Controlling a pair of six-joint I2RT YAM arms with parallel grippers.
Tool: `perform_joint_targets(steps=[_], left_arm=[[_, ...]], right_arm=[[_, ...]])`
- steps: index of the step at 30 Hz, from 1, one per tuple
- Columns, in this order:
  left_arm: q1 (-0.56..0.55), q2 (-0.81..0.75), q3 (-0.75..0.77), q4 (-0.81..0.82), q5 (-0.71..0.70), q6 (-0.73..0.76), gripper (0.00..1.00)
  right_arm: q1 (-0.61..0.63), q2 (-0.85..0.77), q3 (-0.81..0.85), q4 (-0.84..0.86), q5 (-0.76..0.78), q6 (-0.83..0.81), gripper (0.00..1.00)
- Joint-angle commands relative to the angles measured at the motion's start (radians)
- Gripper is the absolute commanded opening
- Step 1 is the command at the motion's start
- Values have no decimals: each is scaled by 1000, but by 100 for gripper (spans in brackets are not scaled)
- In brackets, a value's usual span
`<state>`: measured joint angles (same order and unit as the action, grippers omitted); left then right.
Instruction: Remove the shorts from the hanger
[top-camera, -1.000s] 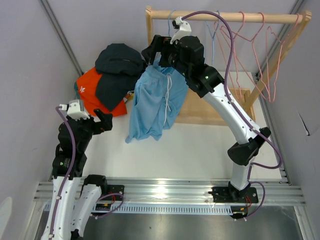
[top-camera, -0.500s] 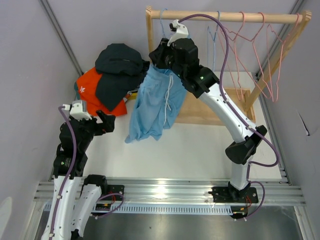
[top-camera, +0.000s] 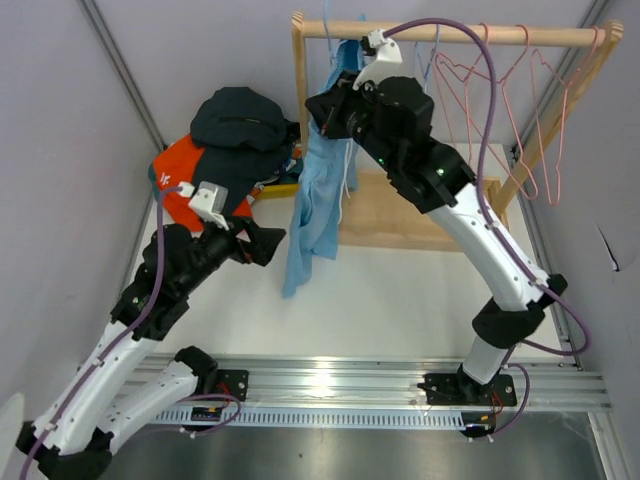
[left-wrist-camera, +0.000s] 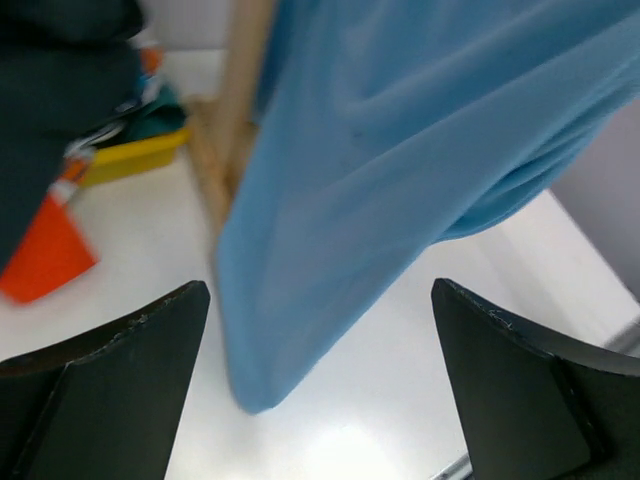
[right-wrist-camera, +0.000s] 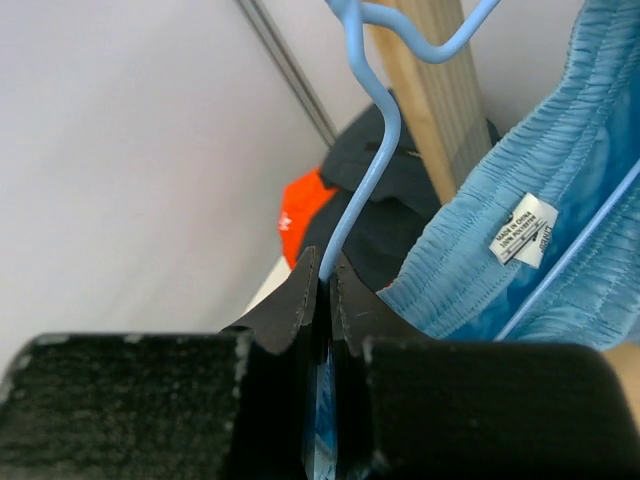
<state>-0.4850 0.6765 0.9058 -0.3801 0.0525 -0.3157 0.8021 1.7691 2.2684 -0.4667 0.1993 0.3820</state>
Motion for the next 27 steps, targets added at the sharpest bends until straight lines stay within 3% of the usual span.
perform_joint_targets(steps=[1,5,13,16,19,20,22,23,24,27], left_arm=[[-121,61,62,145,-48,-13,99],[-295,145,79,237,-126,3,99],[-428,296,127,345,-137,4,98],[-474,350,136,374,-138,1,90],[-491,396,128,421,-170,-2,63],[-491,402,116,435,-183,-5,46],[-491,422,105,467,-195,-10,25],[-491,425,102,477,-197,-10,4],[-492,431,97,480,-203,-13,0],[-504,422,94,466,-209,-16,0]], right_arm=[[16,-123,4,86,31,-48,0],[22,-181,-101,115,37,-42,0],[23,-266,-236,151,51,-29,0],[19,-284,-251,154,55,-26,0],[17,-296,-257,149,55,-26,0],[16,-306,-265,149,55,-25,0],[11,-318,-276,152,55,-17,0],[8,-327,-286,154,54,-15,0],[6,-330,-290,155,54,-15,0],[-3,-342,-303,151,54,-11,0]])
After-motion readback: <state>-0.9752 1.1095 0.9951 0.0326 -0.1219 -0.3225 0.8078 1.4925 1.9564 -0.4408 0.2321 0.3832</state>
